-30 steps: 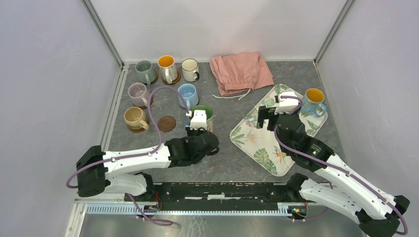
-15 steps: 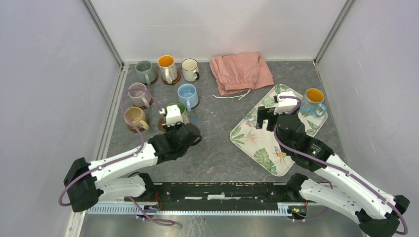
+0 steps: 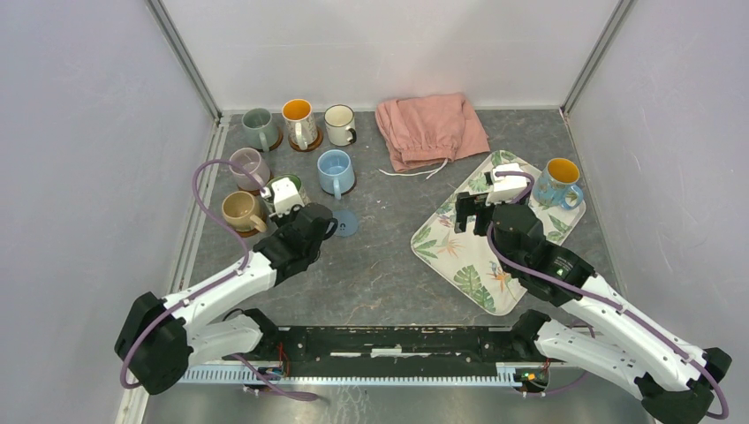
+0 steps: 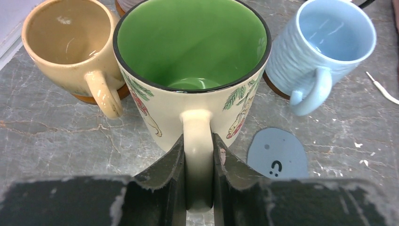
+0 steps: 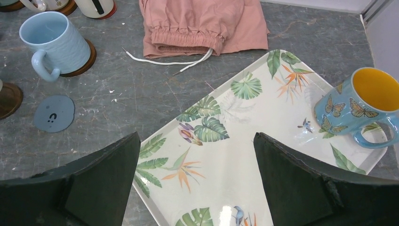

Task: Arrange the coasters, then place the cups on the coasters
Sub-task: Place the cup on the coaster.

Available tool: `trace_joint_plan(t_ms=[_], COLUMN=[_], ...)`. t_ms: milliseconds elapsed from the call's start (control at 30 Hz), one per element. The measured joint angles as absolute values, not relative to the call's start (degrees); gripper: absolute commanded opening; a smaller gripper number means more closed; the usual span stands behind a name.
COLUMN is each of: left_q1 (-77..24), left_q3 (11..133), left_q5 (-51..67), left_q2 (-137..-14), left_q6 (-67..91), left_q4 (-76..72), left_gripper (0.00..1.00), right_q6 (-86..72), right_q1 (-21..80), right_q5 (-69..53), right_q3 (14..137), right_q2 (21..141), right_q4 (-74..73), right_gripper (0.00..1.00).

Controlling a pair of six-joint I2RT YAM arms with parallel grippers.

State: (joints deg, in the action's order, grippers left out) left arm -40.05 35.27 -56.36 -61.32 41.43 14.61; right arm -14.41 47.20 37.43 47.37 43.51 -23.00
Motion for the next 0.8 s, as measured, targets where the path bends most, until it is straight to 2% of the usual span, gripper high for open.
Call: trace_joint_plan(t_ms=[300,800], left_q1=[-34.52,-33.82], left_q3=[32.51,28.38], left_q5=[-52.88,-50.0], left_q2=[-63.35,-67.02], left_q6=[35.42,31.81], left_q4=[5.23,-3.36], left_gripper=[0.02,0.02], right_q6=[-13.98,-13.67], right_q1=[47.2,47.2], right_q5=[36.97,36.14], right_q3=[47.35,47.0], right_q2=[43.35,43.35], right_q4=[-23.0,-22.94], right_gripper=[0.98,0.98])
